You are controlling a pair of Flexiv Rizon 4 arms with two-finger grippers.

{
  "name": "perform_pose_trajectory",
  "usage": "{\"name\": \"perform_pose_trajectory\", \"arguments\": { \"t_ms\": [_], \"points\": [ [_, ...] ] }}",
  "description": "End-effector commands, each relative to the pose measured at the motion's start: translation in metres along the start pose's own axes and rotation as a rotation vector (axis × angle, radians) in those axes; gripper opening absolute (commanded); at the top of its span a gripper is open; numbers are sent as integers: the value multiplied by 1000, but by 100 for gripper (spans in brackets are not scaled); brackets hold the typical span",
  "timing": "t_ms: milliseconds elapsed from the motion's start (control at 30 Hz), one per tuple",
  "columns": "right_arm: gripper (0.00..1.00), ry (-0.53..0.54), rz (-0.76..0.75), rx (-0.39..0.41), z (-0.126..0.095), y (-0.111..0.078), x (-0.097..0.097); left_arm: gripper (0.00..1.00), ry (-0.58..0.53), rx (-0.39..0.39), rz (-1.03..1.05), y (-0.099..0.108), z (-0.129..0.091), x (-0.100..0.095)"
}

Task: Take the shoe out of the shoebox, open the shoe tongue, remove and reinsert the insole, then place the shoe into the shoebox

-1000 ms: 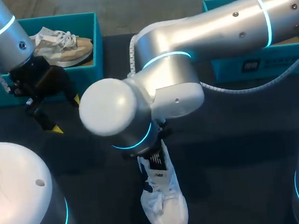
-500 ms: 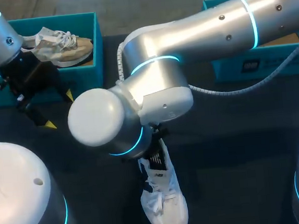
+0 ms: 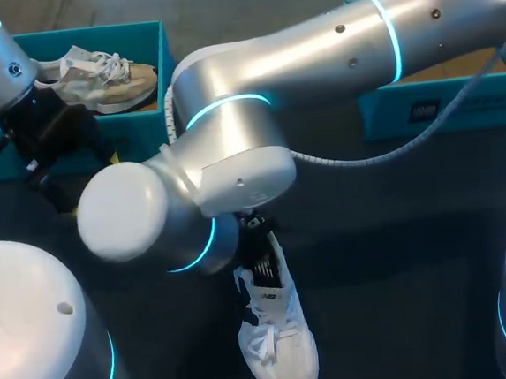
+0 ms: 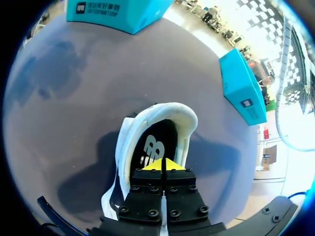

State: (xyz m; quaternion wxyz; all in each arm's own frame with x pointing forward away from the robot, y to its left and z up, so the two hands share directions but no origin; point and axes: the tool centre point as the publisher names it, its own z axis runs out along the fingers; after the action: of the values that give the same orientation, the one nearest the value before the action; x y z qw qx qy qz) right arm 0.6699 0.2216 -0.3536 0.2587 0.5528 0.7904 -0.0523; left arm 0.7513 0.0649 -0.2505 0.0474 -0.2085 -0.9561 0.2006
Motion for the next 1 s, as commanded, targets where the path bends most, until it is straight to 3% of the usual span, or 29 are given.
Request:
{"name": "perform_pose_trajectory", "arguments": {
  "t_ms": [33,600,867,1000],
  "points": [
    [0,-186,522,-3,5,-4,6,100,3,4,0,3,-4,-1],
    [0,-144,537,34,44,2,6,100,-4,3,-8,9,-10,1],
    [0,-64,527,29,47,2,7,100,-4,3,-8,9,-10,1],
    [0,-73,532,5,35,0,4,100,-4,3,-8,9,-10,1]
  ]
}}
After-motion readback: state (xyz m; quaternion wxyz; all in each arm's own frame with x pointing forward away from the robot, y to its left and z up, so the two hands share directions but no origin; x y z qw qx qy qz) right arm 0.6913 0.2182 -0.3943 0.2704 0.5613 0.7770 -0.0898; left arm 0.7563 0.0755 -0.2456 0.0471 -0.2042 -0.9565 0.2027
